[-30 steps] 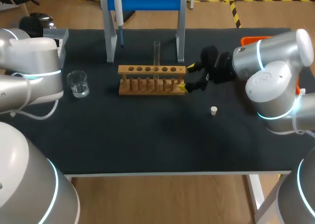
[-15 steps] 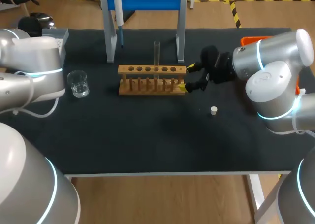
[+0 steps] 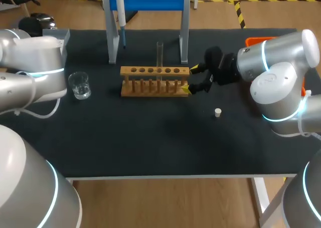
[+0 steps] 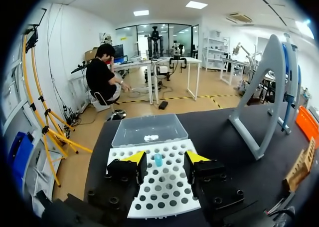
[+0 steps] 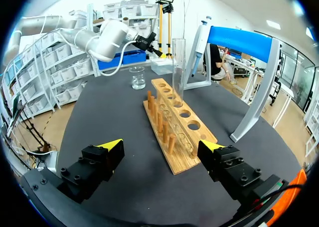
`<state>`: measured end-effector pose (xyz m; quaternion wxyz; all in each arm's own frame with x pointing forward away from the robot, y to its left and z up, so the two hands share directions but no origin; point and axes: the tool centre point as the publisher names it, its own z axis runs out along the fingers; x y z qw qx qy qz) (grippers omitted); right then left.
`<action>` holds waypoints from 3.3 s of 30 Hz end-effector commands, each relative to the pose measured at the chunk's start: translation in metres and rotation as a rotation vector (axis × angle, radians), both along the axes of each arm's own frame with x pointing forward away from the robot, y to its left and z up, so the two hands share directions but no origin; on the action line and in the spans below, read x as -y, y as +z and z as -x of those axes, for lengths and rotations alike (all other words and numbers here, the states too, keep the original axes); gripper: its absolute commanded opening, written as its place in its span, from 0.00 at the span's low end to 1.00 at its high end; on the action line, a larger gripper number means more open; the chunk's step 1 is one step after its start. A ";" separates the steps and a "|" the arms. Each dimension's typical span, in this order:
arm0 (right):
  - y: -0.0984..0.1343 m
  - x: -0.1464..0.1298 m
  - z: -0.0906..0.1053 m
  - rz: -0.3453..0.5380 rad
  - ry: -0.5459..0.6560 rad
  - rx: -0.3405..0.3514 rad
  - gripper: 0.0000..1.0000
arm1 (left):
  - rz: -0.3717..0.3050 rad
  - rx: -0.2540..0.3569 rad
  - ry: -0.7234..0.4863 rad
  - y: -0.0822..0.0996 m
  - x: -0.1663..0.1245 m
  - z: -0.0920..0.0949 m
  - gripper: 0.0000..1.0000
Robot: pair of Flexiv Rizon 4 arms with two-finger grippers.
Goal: Invert the test tube, pick up the pipette, mount the tip to pipette, aspirate from beaker and dispense into the tube, eject the tip, return the pipette, and cap with the stopper.
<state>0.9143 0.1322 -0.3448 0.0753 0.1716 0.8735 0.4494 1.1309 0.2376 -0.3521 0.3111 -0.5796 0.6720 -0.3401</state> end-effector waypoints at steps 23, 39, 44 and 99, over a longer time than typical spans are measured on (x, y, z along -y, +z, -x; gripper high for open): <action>0.000 0.001 0.001 -0.001 0.001 0.000 1.00 | -0.006 -0.003 0.005 -0.004 -0.005 -0.012 0.45; 0.000 0.001 0.001 -0.001 0.001 0.000 1.00 | -0.003 -0.006 0.010 -0.010 -0.006 -0.013 0.42; 0.000 0.001 0.001 -0.001 0.001 0.000 1.00 | -0.005 -0.004 0.010 -0.010 -0.007 -0.015 0.41; 0.000 0.001 0.001 -0.001 0.001 0.000 1.00 | -0.012 -0.023 -0.003 -0.014 -0.005 -0.018 0.39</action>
